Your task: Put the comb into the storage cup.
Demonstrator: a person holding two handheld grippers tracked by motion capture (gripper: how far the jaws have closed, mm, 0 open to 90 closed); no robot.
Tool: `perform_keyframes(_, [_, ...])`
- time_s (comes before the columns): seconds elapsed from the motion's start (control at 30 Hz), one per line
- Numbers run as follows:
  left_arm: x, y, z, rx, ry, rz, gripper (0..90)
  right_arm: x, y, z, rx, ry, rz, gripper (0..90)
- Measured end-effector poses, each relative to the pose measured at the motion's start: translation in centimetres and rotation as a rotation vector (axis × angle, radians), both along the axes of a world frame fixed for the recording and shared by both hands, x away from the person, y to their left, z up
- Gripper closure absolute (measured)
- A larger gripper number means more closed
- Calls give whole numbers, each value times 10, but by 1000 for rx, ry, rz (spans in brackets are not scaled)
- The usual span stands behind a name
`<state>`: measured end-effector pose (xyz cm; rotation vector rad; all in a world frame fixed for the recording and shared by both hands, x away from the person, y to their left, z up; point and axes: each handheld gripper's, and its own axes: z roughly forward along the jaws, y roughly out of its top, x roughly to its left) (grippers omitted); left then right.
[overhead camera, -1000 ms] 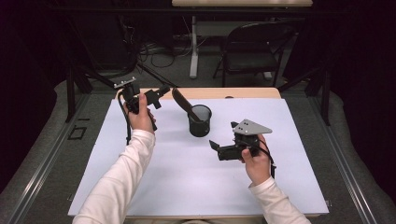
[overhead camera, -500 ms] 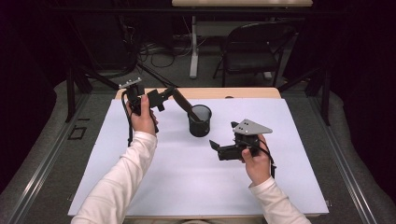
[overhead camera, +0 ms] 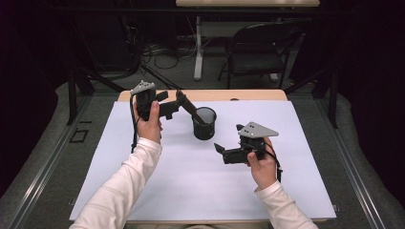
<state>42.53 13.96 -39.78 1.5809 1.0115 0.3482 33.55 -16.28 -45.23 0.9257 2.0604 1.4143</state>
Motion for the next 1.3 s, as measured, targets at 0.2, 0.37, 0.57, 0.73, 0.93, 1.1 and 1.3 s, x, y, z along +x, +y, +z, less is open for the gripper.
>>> perform_keyframes(0.2, [-5, -6, 2, 75, -30, -39, 158, 0, 0, 0, 1, -1, 0, 4])
perform_keyframes(0.37, [-9, -12, 3, 145, -63, -66, 158, 0, -1, 0, 1, -4, -1, 5])
perform_keyframes(0.57, [-15, -17, 3, 212, -88, -118, 158, 0, -1, 1, 1, -2, 0, 5])
perform_keyframes(0.73, [-23, -21, 4, 278, -114, -150, 158, 0, -1, 1, 1, -4, 1, 5])
perform_keyframes(0.93, [-29, -22, 4, 307, -120, -191, 158, 0, -1, 1, 0, -4, 2, 6])
perform_keyframes(1.1, [-34, -22, 4, 319, -118, -219, 158, 0, -1, 1, 1, -1, 2, 6])
perform_keyframes(1.3, [-41, -19, 3, 334, -112, -238, 158, -1, -1, 1, 1, -3, 4, 7])
